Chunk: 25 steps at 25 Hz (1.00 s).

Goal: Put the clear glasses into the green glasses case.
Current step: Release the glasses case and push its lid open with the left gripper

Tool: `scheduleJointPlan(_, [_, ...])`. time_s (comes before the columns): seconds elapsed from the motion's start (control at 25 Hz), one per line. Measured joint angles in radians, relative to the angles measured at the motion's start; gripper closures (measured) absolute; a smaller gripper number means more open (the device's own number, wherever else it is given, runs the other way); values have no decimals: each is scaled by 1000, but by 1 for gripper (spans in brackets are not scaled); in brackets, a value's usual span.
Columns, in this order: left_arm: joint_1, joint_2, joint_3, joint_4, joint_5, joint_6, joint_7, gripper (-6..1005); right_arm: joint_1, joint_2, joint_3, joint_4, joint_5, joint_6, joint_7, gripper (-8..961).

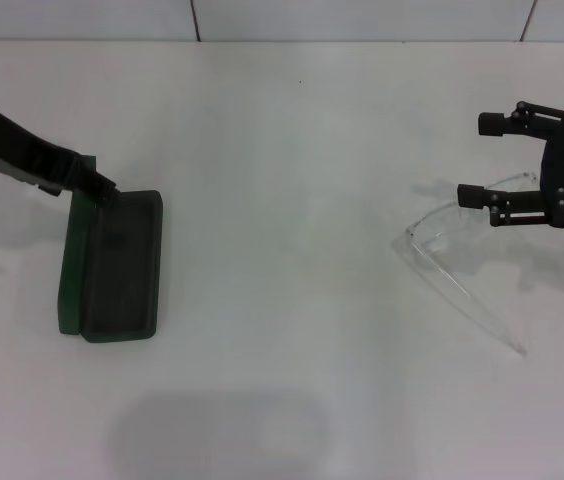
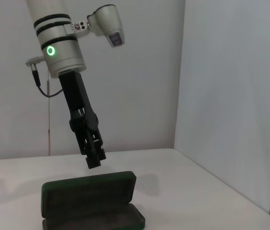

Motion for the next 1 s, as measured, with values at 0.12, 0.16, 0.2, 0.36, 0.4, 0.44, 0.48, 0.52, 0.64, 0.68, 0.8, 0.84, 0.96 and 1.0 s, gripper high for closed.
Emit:
scheduleJointPlan(0.12, [-1,-4,1,-21,10,-7,0,355,0,2,0,0,-1,-1,-4,79])
scheduleJointPlan(0.16, [-2,-4,2,-32,12,-11,0,357,0,2,-1,0,-2,-1,-4,79])
scheduleJointPlan(0.2, [-3,-4,2,-43,20,-17,0,359,0,3,-1,0,-2,-3,-5,79])
scheduleJointPlan(0.36, [-13,-9,6,-97,74,-49,10,369,-6,6,-1,0,-2,-8,-10,79])
scheduleJointPlan(0.4, [-15,-10,8,-103,79,-54,12,371,-8,7,-1,0,-2,-8,-12,79])
scheduleJointPlan(0.44, [-16,-10,10,-109,83,-59,15,373,-8,7,-1,0,-2,-8,-12,79])
scheduleJointPlan(0.48, [-17,-11,12,-116,84,-65,17,376,-9,8,-2,0,-2,-8,-12,79])
scheduleJointPlan(0.52, [-18,-12,12,-122,85,-69,21,378,-9,8,-2,0,-2,-8,-12,79])
scheduleJointPlan(0.64, [-21,-14,13,-144,85,-77,30,385,-10,9,-4,0,-2,-9,-12,79])
scheduleJointPlan(0.68, [-22,-15,13,-154,85,-79,33,387,-10,9,-4,0,-2,-9,-13,79])
scheduleJointPlan(0.8, [-26,-17,13,-177,83,-89,36,424,-11,9,-5,1,-2,-9,-12,79])
scheduleJointPlan(0.84, [-27,-17,13,-180,83,-91,36,456,-11,9,-5,1,-2,-10,-13,79])
scheduleJointPlan(0.96, [-27,-18,13,-187,81,-99,37,552,-12,9,-7,2,-2,-10,-13,79])
scheduleJointPlan(1.0, [-27,-19,13,-188,80,-100,40,562,-12,10,-7,2,-2,-10,-14,79])
